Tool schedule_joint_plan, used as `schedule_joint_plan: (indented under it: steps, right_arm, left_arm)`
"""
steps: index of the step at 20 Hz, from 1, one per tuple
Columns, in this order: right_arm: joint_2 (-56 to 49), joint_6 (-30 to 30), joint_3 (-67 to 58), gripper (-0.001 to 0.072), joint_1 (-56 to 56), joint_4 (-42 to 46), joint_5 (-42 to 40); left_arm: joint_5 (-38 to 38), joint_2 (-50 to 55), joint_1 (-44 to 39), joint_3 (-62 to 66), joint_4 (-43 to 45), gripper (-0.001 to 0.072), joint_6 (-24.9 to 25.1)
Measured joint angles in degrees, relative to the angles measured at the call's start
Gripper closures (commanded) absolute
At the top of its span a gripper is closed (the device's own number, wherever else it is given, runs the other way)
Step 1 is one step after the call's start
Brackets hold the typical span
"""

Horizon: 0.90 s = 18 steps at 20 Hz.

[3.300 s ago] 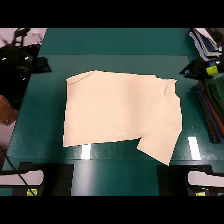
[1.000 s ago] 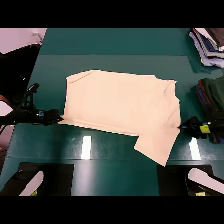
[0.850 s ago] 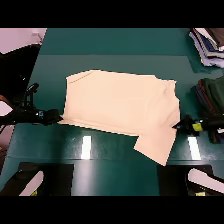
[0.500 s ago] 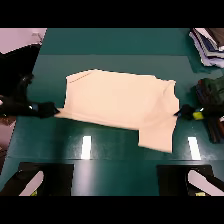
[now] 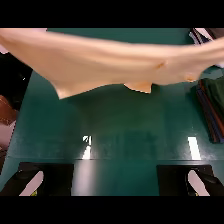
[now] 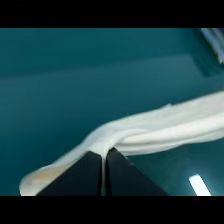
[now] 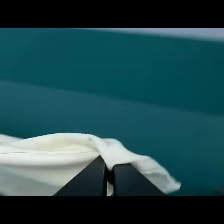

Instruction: Fold the shirts.

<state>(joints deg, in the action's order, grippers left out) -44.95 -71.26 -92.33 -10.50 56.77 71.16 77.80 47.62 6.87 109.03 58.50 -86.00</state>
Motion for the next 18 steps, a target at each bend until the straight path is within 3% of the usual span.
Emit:
schedule_joint_plan:
  steps: [4, 8, 12, 18]
  right_arm:
    - [1.2, -3.5, -14.5, 0.0694, 0.0, 6.9, 1.8]
    - [-3.5, -5.7, -26.8, 0.0694, 0.0, 10.3, 6.7]
    - [-10.2, -7.2, -27.9, 0.0694, 0.1, 9.8, 9.7]
    - [-24.6, -7.7, -13.0, 0.0694, 4.3, 9.2, 13.8]
  left_arm:
    - [-2.8, -0.1, 0.0, 17.1, 0.6, 0.0686, -2.7]
    - [-5.6, 0.0, 0.0, 21.4, 3.1, 0.0686, -4.0]
    - [-6.1, 0.6, 0.0, 8.5, 7.0, 0.0685, -4.3]
    - [-6.1, 10.1, 0.0, -20.8, 7.7, 0.0685, -3.3]
